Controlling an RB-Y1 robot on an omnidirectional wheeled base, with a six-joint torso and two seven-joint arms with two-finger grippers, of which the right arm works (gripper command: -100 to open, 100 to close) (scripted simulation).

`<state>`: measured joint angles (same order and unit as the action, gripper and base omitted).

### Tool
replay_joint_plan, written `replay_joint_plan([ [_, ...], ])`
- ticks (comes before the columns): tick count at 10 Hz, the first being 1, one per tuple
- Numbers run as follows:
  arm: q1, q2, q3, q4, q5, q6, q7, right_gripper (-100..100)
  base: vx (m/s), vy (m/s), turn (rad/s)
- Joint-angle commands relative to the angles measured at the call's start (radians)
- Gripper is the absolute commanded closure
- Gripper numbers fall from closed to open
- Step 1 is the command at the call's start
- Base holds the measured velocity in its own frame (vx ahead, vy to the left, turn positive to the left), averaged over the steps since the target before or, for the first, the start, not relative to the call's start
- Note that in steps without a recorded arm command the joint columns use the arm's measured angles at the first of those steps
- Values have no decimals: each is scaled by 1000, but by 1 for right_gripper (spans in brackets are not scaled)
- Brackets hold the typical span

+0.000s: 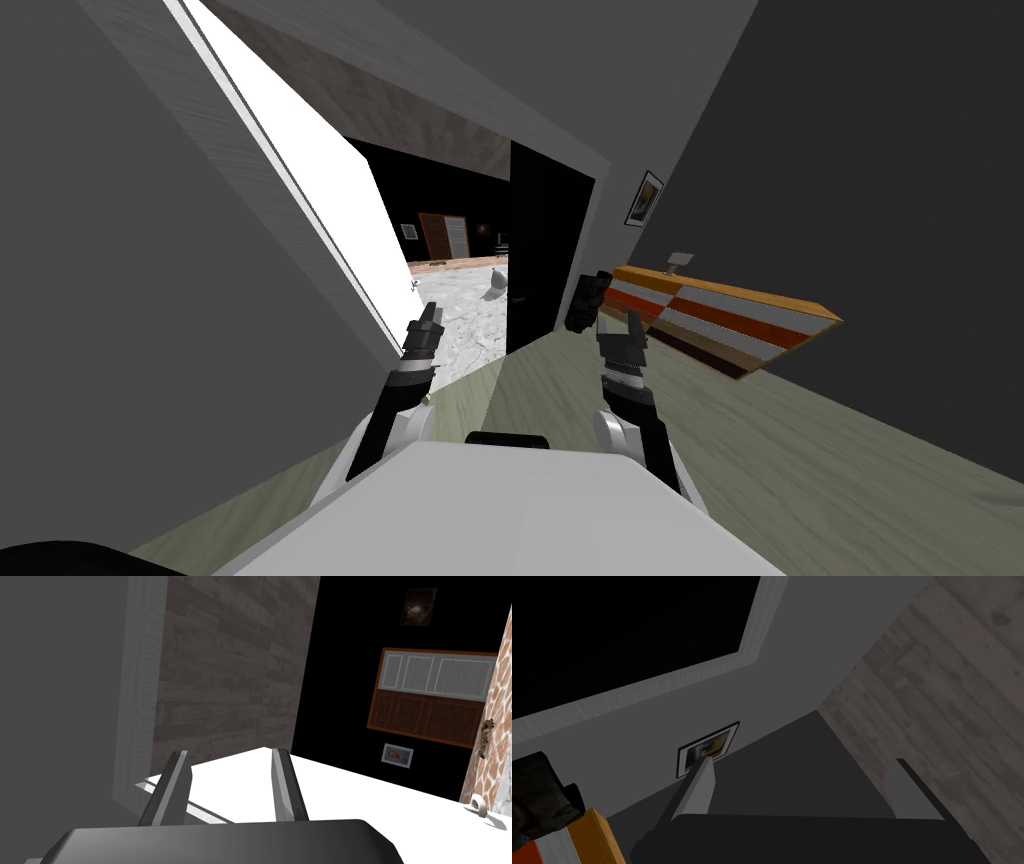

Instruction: Push the door open

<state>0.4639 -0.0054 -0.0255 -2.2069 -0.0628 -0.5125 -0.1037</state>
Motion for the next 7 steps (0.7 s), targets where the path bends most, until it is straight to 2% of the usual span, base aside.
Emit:
replay_joint_plan([
  [1, -19, -10, -2, 50, -3, -19, -1, -100, 73, -51, 182],
  [2, -19, -10, -2, 63, -3, -19, -1, -100, 57, -38, 51],
  [3, -32, -15, -3, 99, -5, -26, -1, -100, 51, -21, 88],
  [5, -62, -26, -5, 173, -10, -41, -1, -100, 65, -34, 199],
  [6, -62, -26, -5, 176, -10, -41, -1, -100, 50, -43, 46],
  [7, -78, -32, -7, 218, -12, -49, -1, -100, 50, -35, 107],
])
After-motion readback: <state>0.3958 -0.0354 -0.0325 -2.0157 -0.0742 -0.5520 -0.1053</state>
